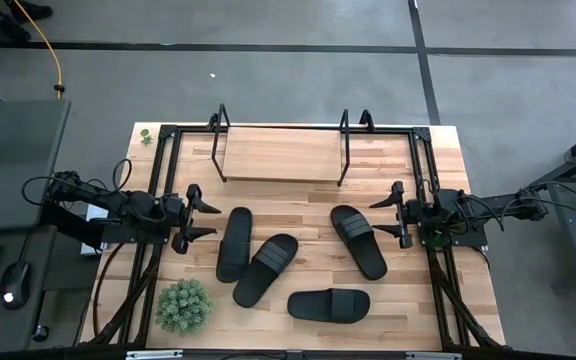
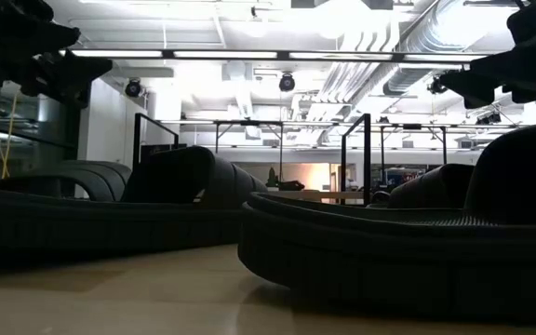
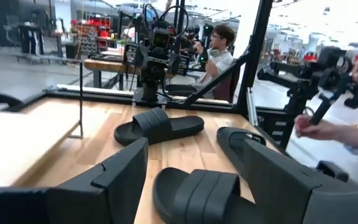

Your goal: Pick and place slides into the shelf

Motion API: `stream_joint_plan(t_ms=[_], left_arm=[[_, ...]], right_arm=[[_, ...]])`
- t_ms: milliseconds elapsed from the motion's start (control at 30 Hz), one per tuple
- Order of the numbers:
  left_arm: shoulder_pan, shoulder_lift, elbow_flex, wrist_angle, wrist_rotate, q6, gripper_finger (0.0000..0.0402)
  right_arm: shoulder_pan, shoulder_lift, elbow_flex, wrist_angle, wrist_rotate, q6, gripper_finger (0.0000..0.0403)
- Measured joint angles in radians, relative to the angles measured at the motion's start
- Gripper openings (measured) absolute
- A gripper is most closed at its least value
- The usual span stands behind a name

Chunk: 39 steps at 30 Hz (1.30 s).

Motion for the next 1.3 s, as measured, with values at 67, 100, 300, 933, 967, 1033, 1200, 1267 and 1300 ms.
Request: stream_joint_plan(t_ms=[67, 100, 300, 933, 967, 1033, 1200, 1267, 1300], left_arm=[[0.000, 0.000, 0.000, 0.001, -0.004, -0.016, 0.0246], [0.000, 0.000, 0.000, 0.001, -0.012, -0.024, 0.0246], [0.000, 0.000, 0.000, 0.003, -0.042, -0.036, 0.0246], [0.000, 0.000, 0.000, 0.034, -0.373, 0.016, 0.0246], [0.000, 0.000, 0.000, 0.034, -0.401, 0.016, 0.0246], [0.000, 0.000, 0.000, 0.034, -0.438, 0.018, 0.0246], [0.000, 0.000, 0.000, 0.034, -0.479, 0.019, 0.0246], [0.000, 0.000, 0.000, 0.034, -0.481, 0.028, 0.0246], [0.000, 0.000, 0.000, 0.034, -0.481, 0.037, 0.0246]], right_arm=[[0.000, 0.000, 0.000, -0.001, 0.000, -0.015, 0.0248], [0.000, 0.000, 0.000, -0.001, 0.000, -0.017, 0.0248], [0.000, 0.000, 0.001, -0.003, 0.000, -0.017, 0.0248], [0.000, 0.000, 0.002, 0.036, 0.002, -0.090, 0.0248], [0.000, 0.000, 0.002, 0.042, 0.002, -0.088, 0.0248], [0.000, 0.000, 0.002, 0.048, 0.002, -0.079, 0.0248], [0.000, 0.000, 0.002, 0.051, -0.009, 0.019, 0.0248], [0.000, 0.000, 0.002, 0.065, -0.010, 0.082, 0.0248], [0.000, 0.000, 0.002, 0.070, -0.010, 0.110, 0.0248]])
